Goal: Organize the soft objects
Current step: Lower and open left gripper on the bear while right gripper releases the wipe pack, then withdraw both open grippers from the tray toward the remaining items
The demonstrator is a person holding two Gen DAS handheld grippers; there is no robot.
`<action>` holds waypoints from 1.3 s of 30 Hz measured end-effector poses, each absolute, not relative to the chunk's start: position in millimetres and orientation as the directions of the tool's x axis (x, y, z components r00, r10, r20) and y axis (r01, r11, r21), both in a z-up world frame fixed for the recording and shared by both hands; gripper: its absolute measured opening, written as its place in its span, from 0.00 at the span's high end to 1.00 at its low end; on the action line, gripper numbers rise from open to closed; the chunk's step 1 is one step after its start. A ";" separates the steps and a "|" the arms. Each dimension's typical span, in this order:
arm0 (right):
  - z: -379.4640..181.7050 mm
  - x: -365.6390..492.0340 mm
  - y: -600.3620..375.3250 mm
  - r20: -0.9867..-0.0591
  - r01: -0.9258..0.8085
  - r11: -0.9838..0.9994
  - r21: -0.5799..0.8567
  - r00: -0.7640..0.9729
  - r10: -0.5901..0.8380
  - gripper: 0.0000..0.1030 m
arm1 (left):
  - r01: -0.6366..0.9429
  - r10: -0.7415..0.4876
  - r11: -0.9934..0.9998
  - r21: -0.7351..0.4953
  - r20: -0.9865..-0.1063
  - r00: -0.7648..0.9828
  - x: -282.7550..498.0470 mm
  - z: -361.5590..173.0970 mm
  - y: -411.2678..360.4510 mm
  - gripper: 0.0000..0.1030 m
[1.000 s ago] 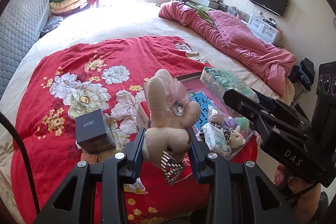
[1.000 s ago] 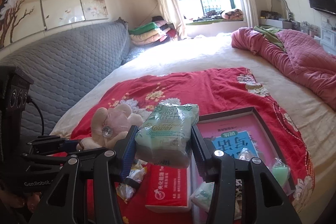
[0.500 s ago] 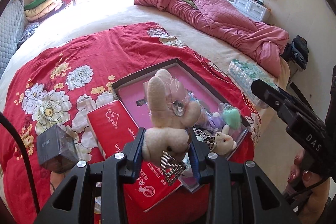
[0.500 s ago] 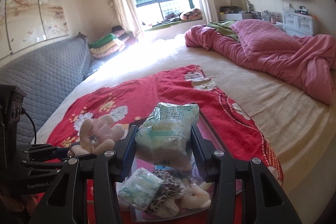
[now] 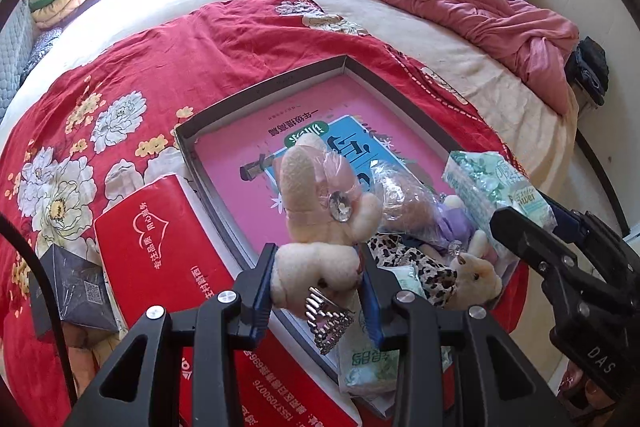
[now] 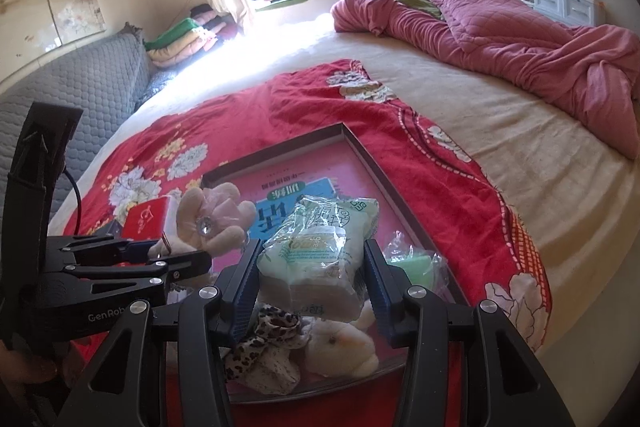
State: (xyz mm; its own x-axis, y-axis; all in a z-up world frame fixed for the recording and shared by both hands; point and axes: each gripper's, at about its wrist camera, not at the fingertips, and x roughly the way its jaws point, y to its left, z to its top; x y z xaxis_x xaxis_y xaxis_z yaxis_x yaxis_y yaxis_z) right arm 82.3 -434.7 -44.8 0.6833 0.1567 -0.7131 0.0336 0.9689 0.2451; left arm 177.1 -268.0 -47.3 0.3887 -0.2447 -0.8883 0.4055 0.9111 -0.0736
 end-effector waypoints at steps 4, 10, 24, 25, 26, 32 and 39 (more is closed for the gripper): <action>-57.9 86.7 -433.1 -0.739 0.033 0.972 0.234 0.656 0.156 0.50 | 0.412 -0.229 0.910 -0.055 -0.893 0.387 180.5 -53.1 -271.9 0.63; -69.5 91.4 -432.3 -0.763 0.028 0.977 0.212 0.629 0.148 0.50 | 0.423 -0.219 0.905 -0.041 -0.899 0.381 184.3 -61.4 -277.7 0.62; -73.3 95.2 -431.6 -0.779 0.033 0.977 0.209 0.610 0.146 0.43 | 0.451 -0.231 0.891 -0.058 -0.912 0.340 190.0 -66.4 -284.9 0.57; -70.4 94.4 -433.4 -0.769 0.040 0.976 0.212 0.623 0.142 0.41 | 0.454 -0.237 0.889 -0.064 -0.912 0.335 189.9 -66.2 -285.3 0.56; -67.5 93.2 -435.9 -0.760 0.049 0.975 0.218 0.636 0.137 0.36 | 0.458 -0.242 0.886 -0.070 -0.912 0.330 190.0 -66.4 -286.1 0.52; -52.5 86.7 -450.8 -0.706 0.092 0.958 0.272 0.695 0.133 0.31 | 0.471 -0.254 0.879 -0.079 -0.913 0.320 186.2 -65.2 -288.6 0.44; -43.1 83.5 -457.6 -0.682 0.111 0.949 0.295 0.721 0.128 0.31 | 0.453 -0.280 0.886 -0.104 -0.897 0.343 182.2 -53.8 -279.5 0.39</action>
State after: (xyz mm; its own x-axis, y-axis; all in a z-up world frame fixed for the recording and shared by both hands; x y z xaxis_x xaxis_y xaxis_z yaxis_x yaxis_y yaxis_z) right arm 83.5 -457.6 -43.1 0.7205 0.1277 -0.6816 0.1108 0.9490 0.2950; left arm 182.2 -279.5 -53.8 0.3430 -0.2802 -0.8965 0.4529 0.8856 -0.1035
